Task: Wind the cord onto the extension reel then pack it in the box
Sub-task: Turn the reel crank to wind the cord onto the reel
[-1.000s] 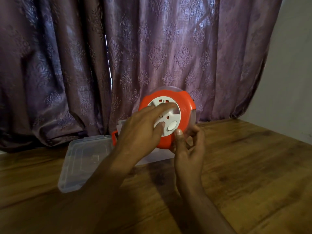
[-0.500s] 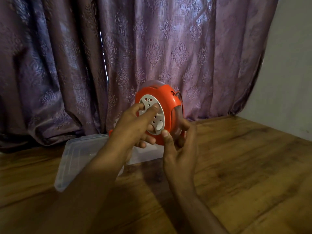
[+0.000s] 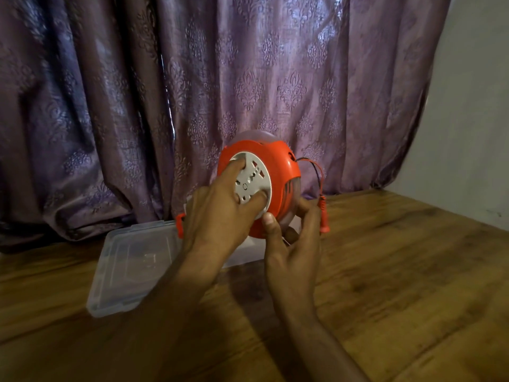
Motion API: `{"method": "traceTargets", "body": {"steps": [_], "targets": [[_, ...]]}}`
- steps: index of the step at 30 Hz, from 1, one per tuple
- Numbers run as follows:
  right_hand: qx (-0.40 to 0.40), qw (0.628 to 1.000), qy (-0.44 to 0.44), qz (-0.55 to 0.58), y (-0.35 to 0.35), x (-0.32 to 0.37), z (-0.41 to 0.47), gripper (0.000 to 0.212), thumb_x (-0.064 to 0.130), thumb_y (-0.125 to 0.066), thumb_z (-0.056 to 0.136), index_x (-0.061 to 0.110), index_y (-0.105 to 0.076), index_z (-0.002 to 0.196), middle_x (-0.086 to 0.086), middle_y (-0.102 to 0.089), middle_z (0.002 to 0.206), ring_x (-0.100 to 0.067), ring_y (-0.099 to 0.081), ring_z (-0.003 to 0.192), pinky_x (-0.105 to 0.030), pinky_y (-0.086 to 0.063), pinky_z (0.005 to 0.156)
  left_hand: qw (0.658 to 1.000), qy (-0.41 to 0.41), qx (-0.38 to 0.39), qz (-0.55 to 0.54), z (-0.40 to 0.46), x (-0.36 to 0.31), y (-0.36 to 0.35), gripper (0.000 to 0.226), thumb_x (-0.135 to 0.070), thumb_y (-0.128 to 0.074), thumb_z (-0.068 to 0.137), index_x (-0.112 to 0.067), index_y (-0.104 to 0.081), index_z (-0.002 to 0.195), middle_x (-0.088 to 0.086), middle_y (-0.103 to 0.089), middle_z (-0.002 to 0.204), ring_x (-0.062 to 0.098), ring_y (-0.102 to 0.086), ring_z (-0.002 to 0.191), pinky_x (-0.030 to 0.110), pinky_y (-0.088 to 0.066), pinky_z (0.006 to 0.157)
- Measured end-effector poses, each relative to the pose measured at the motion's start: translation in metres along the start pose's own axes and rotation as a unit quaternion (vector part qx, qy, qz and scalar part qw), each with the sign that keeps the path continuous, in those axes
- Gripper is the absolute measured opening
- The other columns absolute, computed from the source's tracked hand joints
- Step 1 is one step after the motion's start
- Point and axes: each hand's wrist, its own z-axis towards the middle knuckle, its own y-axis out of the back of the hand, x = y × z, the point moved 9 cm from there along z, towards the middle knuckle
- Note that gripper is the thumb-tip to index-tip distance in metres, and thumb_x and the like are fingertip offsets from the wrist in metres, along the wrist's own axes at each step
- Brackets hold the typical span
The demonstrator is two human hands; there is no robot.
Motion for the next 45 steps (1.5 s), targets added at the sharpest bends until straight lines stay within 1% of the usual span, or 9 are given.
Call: {"method": "traceTargets", "body": {"steps": [8,15,24,26,29,31,36,41,45], "targets": [[-0.021,1.000,-0.009,0.006,0.007,-0.008,0.005,0.031,0.022,-0.068,0.094,0.013,-0.058,0.122,0.015,-0.068,0.111,0.004,-0.068,0.102,-0.019,-0.057,0.080,0.977,-0.143,-0.015,0.156,-0.013,-0.027,-0.004,0.064,-0.041,-0.056,0.086,-0.044,-0.027,0.143,0.007,-0.068,0.113,0.036,-0.062,0.102,0.043,-0.049,0.078],[-0.028,0.999,-0.043,0.015,0.008,-0.013,0.006,0.036,0.028,-0.067,0.092,0.015,-0.059,0.125,0.022,-0.068,0.110,0.002,-0.070,0.099,-0.048,-0.064,0.081,0.951,-0.187,0.000,0.247,-0.013,-0.029,-0.011,0.064,-0.032,-0.045,0.094,-0.047,-0.013,0.147,0.004,-0.052,0.130,0.033,-0.061,0.103,0.046,-0.051,0.078],[-0.032,0.997,-0.058,0.032,0.010,-0.016,0.009,0.029,0.026,-0.067,0.093,0.025,-0.058,0.121,0.023,-0.071,0.109,0.002,-0.072,0.091,-0.050,-0.064,0.079,0.971,-0.211,0.014,0.112,-0.014,-0.035,-0.005,0.062,-0.026,-0.055,0.089,-0.046,-0.030,0.142,-0.003,-0.056,0.132,0.023,-0.059,0.110,0.041,-0.053,0.083],[-0.041,0.997,-0.053,0.031,0.012,-0.016,0.011,0.027,0.027,-0.066,0.093,0.028,-0.058,0.118,0.025,-0.071,0.105,0.006,-0.070,0.083,-0.047,-0.064,0.075,0.982,-0.174,-0.029,0.063,-0.012,-0.035,0.005,0.059,-0.029,-0.059,0.085,-0.043,-0.036,0.138,-0.006,-0.063,0.124,0.022,-0.063,0.103,0.036,-0.052,0.083],[-0.054,0.998,-0.027,0.019,0.015,-0.010,0.011,0.029,0.028,-0.066,0.093,0.024,-0.058,0.120,0.027,-0.067,0.106,0.013,-0.065,0.085,-0.015,-0.055,0.071,0.991,-0.098,-0.087,0.003,-0.006,-0.025,0.021,0.041,-0.038,-0.058,0.083,-0.039,-0.048,0.123,-0.010,-0.071,0.098,0.020,-0.067,0.088,0.034,-0.053,0.078],[-0.055,0.998,-0.012,0.008,0.016,-0.007,0.010,0.029,0.023,-0.066,0.094,0.019,-0.058,0.121,0.025,-0.066,0.109,0.015,-0.063,0.092,-0.003,-0.048,0.071,0.997,-0.044,-0.054,-0.017,0.000,-0.016,0.018,0.032,-0.046,-0.056,0.083,-0.037,-0.054,0.114,-0.008,-0.071,0.081,0.021,-0.069,0.072,0.036,-0.055,0.072],[-0.030,0.999,0.014,-0.022,0.010,-0.001,0.005,0.035,0.022,-0.066,0.093,0.014,-0.056,0.125,0.007,-0.065,0.114,0.002,-0.066,0.100,-0.010,-0.052,0.079,0.966,0.127,0.070,-0.212,-0.001,0.007,-0.014,0.043,-0.049,-0.059,0.086,-0.027,-0.052,0.122,0.001,-0.074,0.073,0.019,-0.060,0.036,0.021,-0.040,0.037],[0.003,0.998,0.020,-0.059,0.001,0.004,-0.002,0.035,0.026,-0.065,0.091,0.019,-0.056,0.124,0.000,-0.064,0.115,-0.012,-0.068,0.100,-0.022,-0.056,0.080,0.903,0.233,0.119,-0.340,-0.010,0.022,-0.021,0.027,-0.051,-0.061,0.085,-0.026,-0.063,0.095,0.002,-0.072,0.066,0.013,-0.055,0.035,0.017,-0.037,0.034],[0.004,0.996,0.030,-0.081,0.000,0.004,-0.003,0.034,0.025,-0.065,0.092,0.018,-0.057,0.124,0.001,-0.065,0.111,-0.018,-0.068,0.096,-0.032,-0.059,0.077,0.887,0.252,0.124,-0.367,-0.013,0.026,-0.027,0.022,-0.046,-0.065,0.084,-0.027,-0.064,0.094,0.002,-0.072,0.068,0.009,-0.055,0.036,0.014,-0.038,0.035]]}}
